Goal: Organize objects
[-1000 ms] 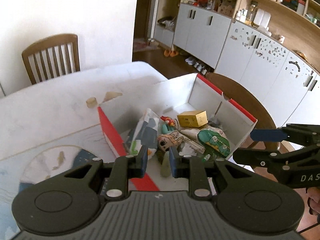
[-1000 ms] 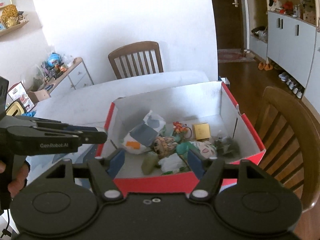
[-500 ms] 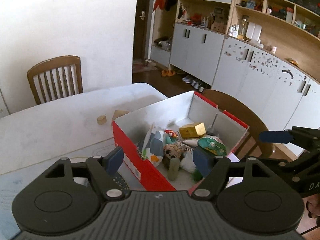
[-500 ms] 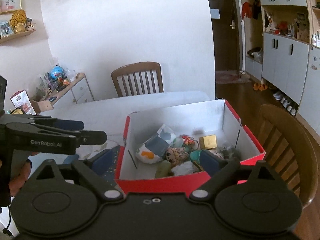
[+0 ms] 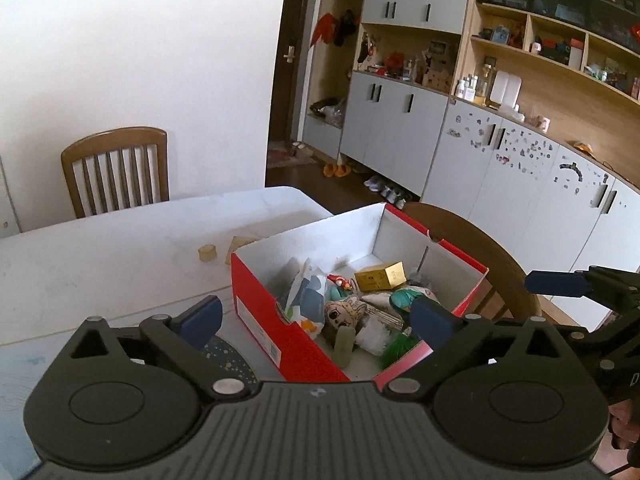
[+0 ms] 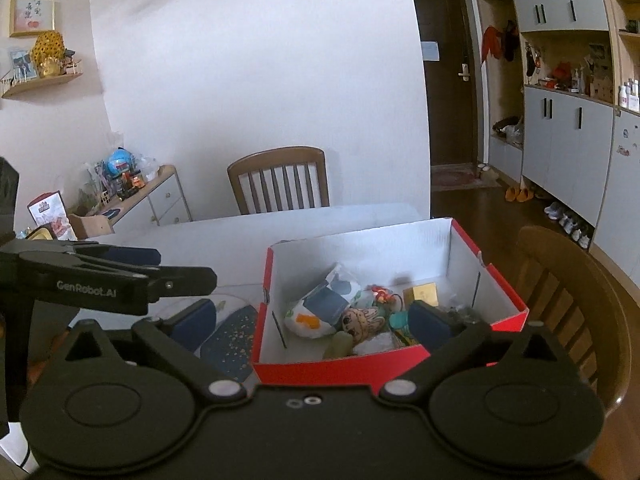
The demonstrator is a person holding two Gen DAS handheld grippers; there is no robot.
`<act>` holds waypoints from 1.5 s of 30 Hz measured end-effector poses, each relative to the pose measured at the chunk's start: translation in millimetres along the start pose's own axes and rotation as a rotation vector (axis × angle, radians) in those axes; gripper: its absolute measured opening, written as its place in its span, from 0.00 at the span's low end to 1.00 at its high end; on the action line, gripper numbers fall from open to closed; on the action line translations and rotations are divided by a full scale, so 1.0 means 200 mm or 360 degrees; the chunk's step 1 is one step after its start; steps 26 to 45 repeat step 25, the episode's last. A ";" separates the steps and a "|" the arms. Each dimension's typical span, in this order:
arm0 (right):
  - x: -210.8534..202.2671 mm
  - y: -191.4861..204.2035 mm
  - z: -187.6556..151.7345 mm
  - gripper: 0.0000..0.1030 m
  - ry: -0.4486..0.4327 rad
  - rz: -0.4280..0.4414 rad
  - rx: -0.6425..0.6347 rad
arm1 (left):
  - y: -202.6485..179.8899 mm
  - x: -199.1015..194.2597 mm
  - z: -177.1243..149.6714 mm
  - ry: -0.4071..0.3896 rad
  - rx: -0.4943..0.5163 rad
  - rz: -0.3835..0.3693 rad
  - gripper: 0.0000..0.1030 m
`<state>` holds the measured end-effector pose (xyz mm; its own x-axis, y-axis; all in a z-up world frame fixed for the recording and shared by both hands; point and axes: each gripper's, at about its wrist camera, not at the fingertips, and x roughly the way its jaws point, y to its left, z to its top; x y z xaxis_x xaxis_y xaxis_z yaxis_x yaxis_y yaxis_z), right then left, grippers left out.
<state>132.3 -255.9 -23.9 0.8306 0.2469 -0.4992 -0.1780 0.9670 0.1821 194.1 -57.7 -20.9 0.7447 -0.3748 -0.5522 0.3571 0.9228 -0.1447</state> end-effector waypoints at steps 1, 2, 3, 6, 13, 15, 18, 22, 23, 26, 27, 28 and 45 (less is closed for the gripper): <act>0.00 0.00 0.00 0.99 0.0002 -0.0003 0.0004 | 0.00 0.00 0.00 0.0006 -0.0006 -0.0008 0.98; 0.00 0.00 0.00 0.99 0.0004 -0.0006 0.0007 | 0.01 0.00 -0.01 0.0010 -0.0013 -0.0017 0.98; 0.00 0.00 -0.01 0.99 0.0006 -0.0008 0.0009 | 0.01 0.00 -0.01 0.0011 -0.0019 -0.0016 0.98; 0.00 0.01 -0.02 0.99 0.0011 -0.0014 0.0016 | 0.01 0.00 -0.03 0.0020 -0.0027 -0.0010 0.98; 0.00 0.00 -0.03 0.99 0.0023 -0.0033 0.0032 | 0.02 0.00 -0.04 0.0044 -0.0030 0.0018 0.98; 0.00 0.00 -0.04 0.99 0.0026 -0.0039 0.0038 | 0.01 0.00 -0.05 0.0042 -0.0010 0.0051 0.98; 0.01 0.00 -0.04 0.99 0.0031 -0.0045 0.0043 | 0.01 0.00 -0.05 0.0038 0.0003 0.0076 0.98; 0.01 0.00 -0.04 0.99 0.0038 -0.0047 0.0046 | 0.02 0.00 -0.05 0.0047 -0.0005 0.0084 0.98; 0.01 0.00 -0.05 0.99 0.0041 -0.0047 0.0047 | 0.03 0.00 -0.05 0.0051 -0.0009 0.0081 0.98; 0.01 0.01 -0.05 0.99 0.0045 -0.0046 0.0046 | 0.04 0.00 -0.05 0.0053 -0.0021 0.0080 0.98; 0.01 0.01 -0.05 0.99 0.0045 -0.0046 0.0046 | 0.04 0.00 -0.05 0.0053 -0.0021 0.0080 0.98; 0.01 0.01 -0.05 0.99 0.0045 -0.0046 0.0046 | 0.04 0.00 -0.05 0.0053 -0.0021 0.0080 0.98; 0.01 0.01 -0.05 0.99 0.0045 -0.0046 0.0046 | 0.04 0.00 -0.05 0.0053 -0.0021 0.0080 0.98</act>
